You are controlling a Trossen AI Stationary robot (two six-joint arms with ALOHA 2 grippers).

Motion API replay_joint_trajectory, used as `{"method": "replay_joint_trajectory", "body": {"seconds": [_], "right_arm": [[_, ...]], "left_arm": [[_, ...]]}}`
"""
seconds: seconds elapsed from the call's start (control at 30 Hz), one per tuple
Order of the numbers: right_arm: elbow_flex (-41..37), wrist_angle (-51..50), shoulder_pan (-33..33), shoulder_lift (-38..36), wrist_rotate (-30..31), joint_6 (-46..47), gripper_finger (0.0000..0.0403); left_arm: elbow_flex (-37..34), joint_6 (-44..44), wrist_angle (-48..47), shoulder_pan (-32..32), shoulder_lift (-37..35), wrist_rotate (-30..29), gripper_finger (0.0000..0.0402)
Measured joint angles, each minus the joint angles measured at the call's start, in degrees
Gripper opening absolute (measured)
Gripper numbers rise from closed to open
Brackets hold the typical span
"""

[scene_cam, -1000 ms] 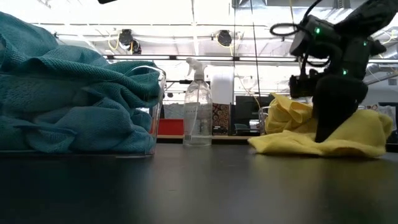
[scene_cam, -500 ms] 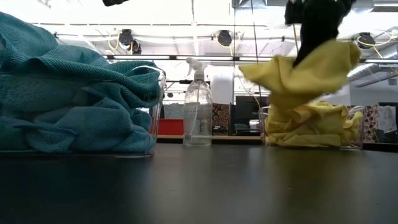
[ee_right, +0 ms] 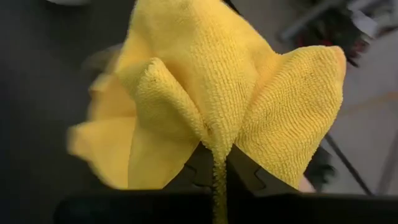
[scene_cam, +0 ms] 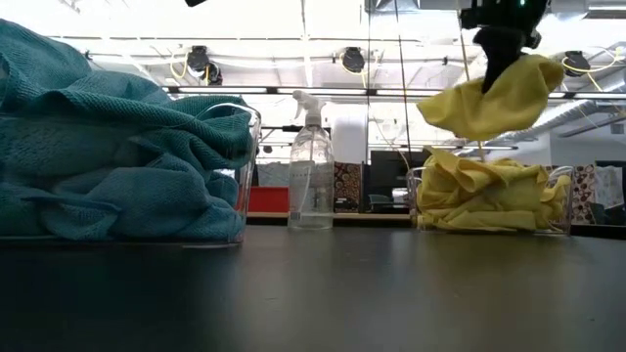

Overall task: Sort microfiber towel by color & place in baskets
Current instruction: Put the yellow towel into the top transparent bin

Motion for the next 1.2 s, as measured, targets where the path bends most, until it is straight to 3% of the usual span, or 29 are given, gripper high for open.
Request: {"method": "replay_joint_trajectory", "body": {"seconds": [0.23,0.4,0.5,0.7,0.93,1.2], "right_arm": [[0.0,1.1,-10.4,1.8,2.1,-9.5,0.0],[-1.7,6.8,-14.4,4.5,-0.8,-17.9,0.0],[-5.4,11.5,-16.2,6.3,-6.0,-21.1,0.0],[-14.3,20.4,-18.4,10.4,-12.2,-22.8,0.0],[-19.2,27.2,-20.3,16.5,-21.2,-22.1,0.0001],[-21.9,31.8,-20.5,23.3,-23.7,-21.5,0.0003]], "left_arm": [[0.0,1.7,1.6,0.3,0.0,-1.3,0.0263],[0.0,2.0,3.7,0.3,0.0,-1.6,0.0263],[0.0,1.9,4.7,0.2,0.0,-1.6,0.0263],[0.0,1.6,6.2,0.2,0.0,-1.6,0.0263],[0.0,4.0,11.3,0.2,0.0,-1.6,0.0263],[0.0,7.7,19.6,0.3,0.0,-2.5,0.0263]]}}
